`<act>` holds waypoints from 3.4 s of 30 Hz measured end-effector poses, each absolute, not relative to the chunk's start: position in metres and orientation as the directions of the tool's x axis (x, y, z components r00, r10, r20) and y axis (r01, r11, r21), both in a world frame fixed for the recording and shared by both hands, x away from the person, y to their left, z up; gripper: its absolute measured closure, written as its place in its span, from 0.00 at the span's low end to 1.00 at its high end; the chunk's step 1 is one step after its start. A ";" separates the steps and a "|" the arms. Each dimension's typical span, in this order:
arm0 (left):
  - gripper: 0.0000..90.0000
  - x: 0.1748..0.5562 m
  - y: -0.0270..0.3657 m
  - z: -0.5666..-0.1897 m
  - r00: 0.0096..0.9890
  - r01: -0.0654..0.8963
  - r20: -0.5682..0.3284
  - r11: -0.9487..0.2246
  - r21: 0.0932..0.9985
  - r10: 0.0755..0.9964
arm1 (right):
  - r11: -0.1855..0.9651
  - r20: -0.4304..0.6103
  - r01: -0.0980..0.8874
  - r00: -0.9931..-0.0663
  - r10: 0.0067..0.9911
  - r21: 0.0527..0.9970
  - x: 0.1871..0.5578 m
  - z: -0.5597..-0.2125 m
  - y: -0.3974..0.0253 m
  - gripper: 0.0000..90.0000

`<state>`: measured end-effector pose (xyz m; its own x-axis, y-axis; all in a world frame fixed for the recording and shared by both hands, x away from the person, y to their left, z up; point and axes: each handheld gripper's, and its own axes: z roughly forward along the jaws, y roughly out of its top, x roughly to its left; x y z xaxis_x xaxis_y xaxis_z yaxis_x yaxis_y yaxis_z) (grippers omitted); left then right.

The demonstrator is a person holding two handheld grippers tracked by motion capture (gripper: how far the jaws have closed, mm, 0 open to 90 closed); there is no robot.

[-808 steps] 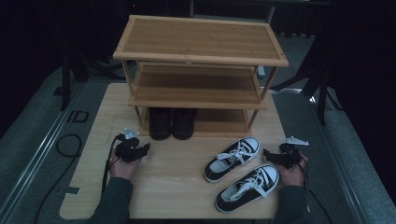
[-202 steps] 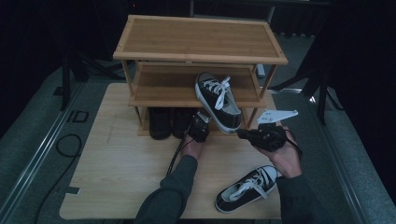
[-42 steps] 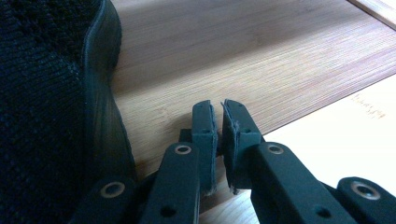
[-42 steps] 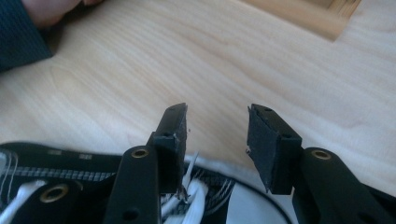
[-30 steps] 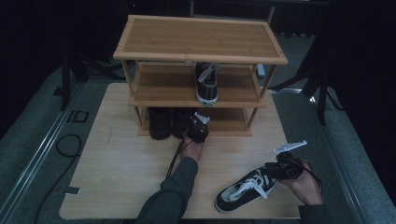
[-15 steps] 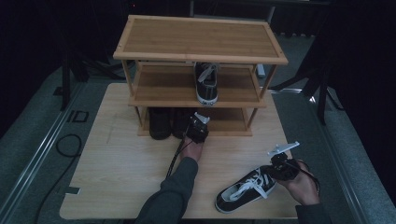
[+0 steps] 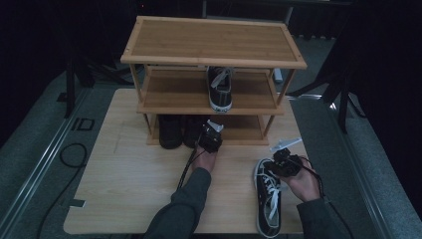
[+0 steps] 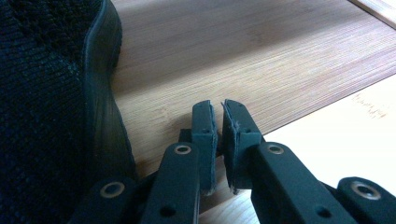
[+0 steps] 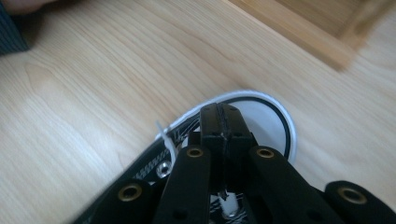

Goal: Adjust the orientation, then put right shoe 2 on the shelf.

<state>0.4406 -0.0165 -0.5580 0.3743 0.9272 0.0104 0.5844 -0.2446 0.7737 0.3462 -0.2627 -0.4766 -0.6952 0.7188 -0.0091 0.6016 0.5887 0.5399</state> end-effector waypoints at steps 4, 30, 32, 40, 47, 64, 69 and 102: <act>0.93 0.441 -0.016 -0.558 0.374 0.584 0.010 -0.244 0.774 0.927 | 0.616 -0.026 0.581 -0.716 0.698 0.532 0.359 -0.477 -0.247 1.00; 0.92 0.440 -0.018 -0.558 0.370 0.588 0.003 -0.237 0.773 0.929 | 0.715 -0.072 0.459 -0.814 0.576 0.527 0.382 -0.469 -0.191 0.96; 0.92 0.440 -0.018 -0.558 0.369 0.588 0.004 -0.237 0.773 0.929 | 0.708 -0.063 0.465 -0.812 0.580 0.531 0.381 -0.467 -0.196 0.91; 0.92 0.440 -0.018 -0.558 0.369 0.587 0.006 -0.238 0.774 0.929 | 0.654 -0.047 0.491 -0.779 0.626 0.576 0.372 -0.456 -0.222 0.86; 0.92 0.440 -0.018 -0.558 0.369 0.588 0.004 -0.237 0.773 0.929 | 0.609 -0.036 0.528 -0.737 0.675 0.592 0.364 -0.449 -0.247 0.85; 0.92 0.440 -0.018 -0.558 0.368 0.588 0.006 -0.238 0.773 0.930 | 0.594 0.002 0.592 -0.709 0.705 0.544 0.333 -0.463 -0.286 0.83; 0.92 0.440 -0.018 -0.558 0.367 0.587 0.007 -0.238 0.774 0.930 | 0.606 0.006 0.589 -0.720 0.694 0.535 0.329 -0.466 -0.286 0.83; 0.92 0.440 -0.018 -0.558 0.367 0.587 0.005 -0.236 0.774 0.930 | 0.607 0.003 0.582 -0.723 0.691 0.542 0.338 -0.481 -0.269 0.98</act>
<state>0.4401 -0.0177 -0.5582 0.3668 0.9303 0.0053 0.5872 -0.2359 0.7743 0.3379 -0.2689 -0.4806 -0.7230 0.6908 0.0028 0.5819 0.6067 0.5416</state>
